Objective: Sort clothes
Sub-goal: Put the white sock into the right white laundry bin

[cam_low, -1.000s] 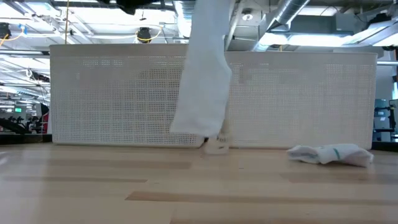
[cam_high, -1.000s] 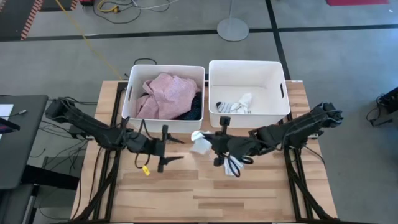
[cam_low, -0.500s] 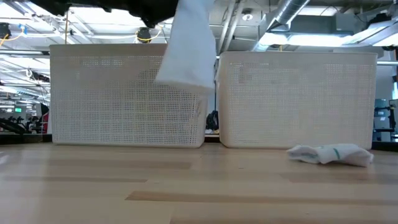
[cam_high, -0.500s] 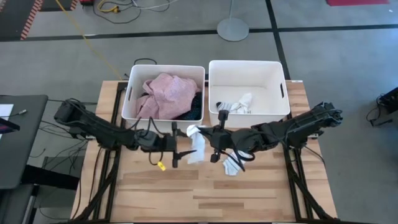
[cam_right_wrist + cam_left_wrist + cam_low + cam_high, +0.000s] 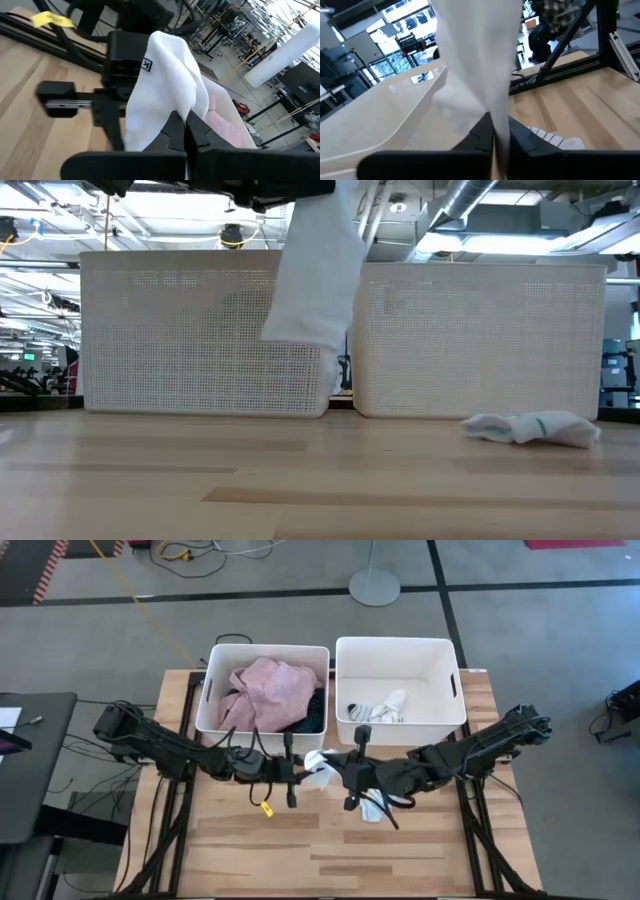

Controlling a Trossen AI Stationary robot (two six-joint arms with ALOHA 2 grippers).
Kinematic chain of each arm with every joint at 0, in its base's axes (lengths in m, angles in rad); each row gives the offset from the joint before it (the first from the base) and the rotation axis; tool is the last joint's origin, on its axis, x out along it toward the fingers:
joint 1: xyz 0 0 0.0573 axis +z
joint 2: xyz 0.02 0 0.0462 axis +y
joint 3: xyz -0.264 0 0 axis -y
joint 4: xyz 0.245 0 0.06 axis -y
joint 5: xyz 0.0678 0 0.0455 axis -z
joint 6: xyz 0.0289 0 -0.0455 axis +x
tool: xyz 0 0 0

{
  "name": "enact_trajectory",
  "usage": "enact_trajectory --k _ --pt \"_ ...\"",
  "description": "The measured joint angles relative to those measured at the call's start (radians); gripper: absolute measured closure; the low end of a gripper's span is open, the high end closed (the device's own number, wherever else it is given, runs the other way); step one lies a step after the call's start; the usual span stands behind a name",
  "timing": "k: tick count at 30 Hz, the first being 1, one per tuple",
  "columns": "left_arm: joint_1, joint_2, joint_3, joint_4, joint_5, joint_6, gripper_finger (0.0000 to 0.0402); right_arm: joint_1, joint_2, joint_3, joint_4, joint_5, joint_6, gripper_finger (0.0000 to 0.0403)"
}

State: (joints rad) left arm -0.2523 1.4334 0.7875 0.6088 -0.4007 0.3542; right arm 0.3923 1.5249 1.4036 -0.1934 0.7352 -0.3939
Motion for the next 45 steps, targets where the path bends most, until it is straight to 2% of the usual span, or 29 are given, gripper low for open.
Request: enact_trajectory --k 8,15,22,27,30,39,45 --pt "0.002 0.000 0.023 0.002 -0.001 0.109 0.0399 0.038 0.000 0.000 -0.073 0.009 0.072 0.0387" --pt "0.012 0.000 0.157 -0.133 -0.012 0.248 0.0400 0.080 0.000 0.000 -0.282 0.009 0.300 0.0359" --pt "0.077 -0.001 0.274 -0.248 -0.007 0.325 0.0401 0.171 0.000 0.000 -0.458 0.041 0.506 0.0342" --pt "0.148 -0.001 0.339 -0.282 0.051 0.342 0.0401 0.242 0.000 0.000 -0.543 0.125 0.612 0.0322" --pt "0.198 -0.001 0.377 -0.284 0.124 0.342 0.0401 0.274 0.000 0.000 -0.577 0.160 0.675 0.0299" --pt "0.338 0.028 0.511 -0.282 0.318 0.311 0.0401 0.304 0.035 0.000 -0.626 0.163 0.839 0.0196" --pt "0.403 0.104 0.586 -0.291 0.375 0.291 0.0401 0.309 0.096 0.000 -0.647 0.158 0.885 0.0171"
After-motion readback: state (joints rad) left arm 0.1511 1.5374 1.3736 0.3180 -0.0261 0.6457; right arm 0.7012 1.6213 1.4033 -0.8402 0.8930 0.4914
